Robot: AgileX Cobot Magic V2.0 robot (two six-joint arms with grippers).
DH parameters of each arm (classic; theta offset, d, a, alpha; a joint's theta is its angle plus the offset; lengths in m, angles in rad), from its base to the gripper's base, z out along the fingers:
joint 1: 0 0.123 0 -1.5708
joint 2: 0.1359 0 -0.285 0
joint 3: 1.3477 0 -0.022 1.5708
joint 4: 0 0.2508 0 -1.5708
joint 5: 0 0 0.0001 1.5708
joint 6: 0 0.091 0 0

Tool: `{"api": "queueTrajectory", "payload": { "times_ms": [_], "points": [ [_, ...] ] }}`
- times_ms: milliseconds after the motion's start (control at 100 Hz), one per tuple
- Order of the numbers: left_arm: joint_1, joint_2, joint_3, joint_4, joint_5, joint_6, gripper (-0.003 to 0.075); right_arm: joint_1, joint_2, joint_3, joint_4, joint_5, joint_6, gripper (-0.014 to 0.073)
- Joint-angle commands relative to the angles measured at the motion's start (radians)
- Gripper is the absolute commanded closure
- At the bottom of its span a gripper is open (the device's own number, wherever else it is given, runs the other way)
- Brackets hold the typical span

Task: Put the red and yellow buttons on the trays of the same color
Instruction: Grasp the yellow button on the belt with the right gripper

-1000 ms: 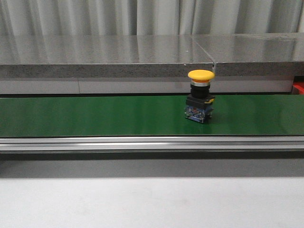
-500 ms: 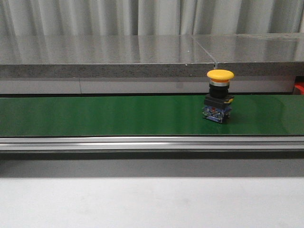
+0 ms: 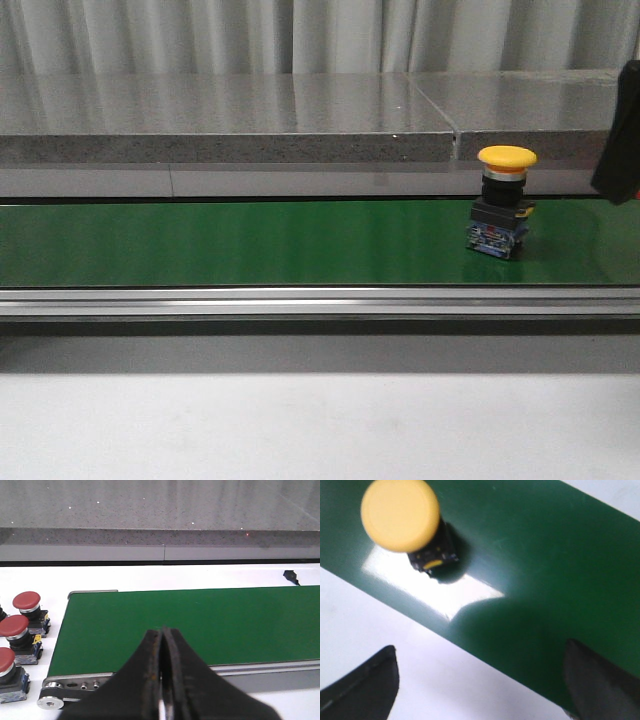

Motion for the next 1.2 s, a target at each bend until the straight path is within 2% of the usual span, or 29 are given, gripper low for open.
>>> {"api": "queueTrajectory", "payload": {
  "times_ms": [0,260,580,670,840,890,1040,1190],
  "points": [
    [-0.007,0.005,-0.029,-0.009,-0.076,0.0,0.0739,0.029,0.003,-0.024,0.022,-0.089,-0.014,-0.006],
    [-0.007,0.005,-0.029,-0.009,-0.076,0.0,0.0739,0.084,0.065,-0.024,0.023,-0.22,-0.014,-0.006],
    [-0.007,0.005,-0.029,-0.009,-0.076,0.0,0.0739,0.089,0.108,-0.024,0.027,-0.309,-0.014,-0.0053],
    [-0.007,0.005,-0.029,-0.009,-0.076,0.0,0.0739,0.089,0.11,-0.024,0.027,-0.31,-0.014,0.0027],
    [-0.007,0.005,-0.029,-0.009,-0.076,0.0,0.0739,0.089,0.11,-0.024,0.028,-0.312,-0.01,0.0364],
    [-0.007,0.005,-0.029,-0.009,-0.076,0.0,0.0739,0.089,0.11,-0.024,0.03,-0.314,0.003,0.0429],
    [-0.007,0.005,-0.029,-0.009,-0.076,0.0,0.0739,0.064,0.084,-0.024,0.03,-0.299,0.037,0.0452],
    [-0.007,0.005,-0.029,-0.009,-0.076,0.0,0.0739,-0.036,0.003,-0.024,0.03,-0.248,0.05,0.0452]
  ]
}}
